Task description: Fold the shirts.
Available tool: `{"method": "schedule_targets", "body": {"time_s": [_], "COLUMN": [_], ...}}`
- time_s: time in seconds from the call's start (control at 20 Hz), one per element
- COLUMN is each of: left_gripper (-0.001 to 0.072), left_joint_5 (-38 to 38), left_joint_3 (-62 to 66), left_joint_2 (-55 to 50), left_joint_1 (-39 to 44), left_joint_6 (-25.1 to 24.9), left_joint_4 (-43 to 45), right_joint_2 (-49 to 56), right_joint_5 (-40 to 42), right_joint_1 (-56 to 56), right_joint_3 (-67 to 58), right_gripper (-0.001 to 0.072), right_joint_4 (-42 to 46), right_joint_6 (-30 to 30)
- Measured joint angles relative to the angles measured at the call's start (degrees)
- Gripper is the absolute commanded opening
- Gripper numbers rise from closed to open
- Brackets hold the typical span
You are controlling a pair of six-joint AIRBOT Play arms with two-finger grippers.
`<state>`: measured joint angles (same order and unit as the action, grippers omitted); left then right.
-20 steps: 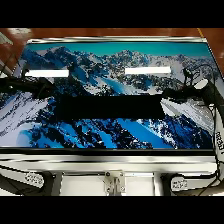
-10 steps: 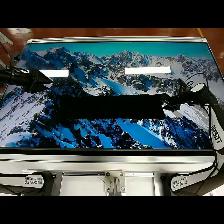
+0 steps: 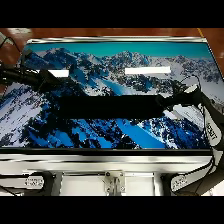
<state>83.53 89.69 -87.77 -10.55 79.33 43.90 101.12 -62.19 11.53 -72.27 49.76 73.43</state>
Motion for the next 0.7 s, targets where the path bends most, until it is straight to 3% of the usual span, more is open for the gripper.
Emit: {"method": "schedule_targets", "body": {"time_s": [0.05,0.2,0.25,0.35,0.45,0.7], "left_gripper": [0.0566,0.0294,0.0275,0.0142,0.0095,0.0094], "left_joint_5": [-0.24,-2.78,-3.98,-6.93,-10.12,-17.94], "left_joint_3": [0.00,0.00,0.00,-0.02,-0.33,-0.94], "left_joint_2": [0.00,-0.31,-0.57,-1.55,-3.28,-10.19], "left_joint_1": [0.94,4.57,6.23,10.58,15.87,30.01], "left_joint_6": [0.00,-0.02,-0.04,-0.13,-0.28,0.09], "left_joint_4": [-0.02,0.00,0.00,-0.04,-0.04,-0.39], "right_joint_2": [-0.90,-4.68,-6.25,-10.01,-14.45,-26.18], "right_joint_5": [-0.37,-2.67,-3.96,-7.08,-10.43,-16.83], "right_joint_1": [0.20,0.63,0.66,0.76,0.83,0.90], "right_joint_3": [0.00,0.00,0.00,0.00,0.00,0.02], "right_gripper": [0.0065,0.0065,0.0065,0.0064,0.0064,0.0065], "right_joint_4": [-0.20,-0.33,-0.31,-0.31,-0.22,2.08], "right_joint_6": [-0.37,-1.05,-1.14,-1.20,-0.87,1.99]}}
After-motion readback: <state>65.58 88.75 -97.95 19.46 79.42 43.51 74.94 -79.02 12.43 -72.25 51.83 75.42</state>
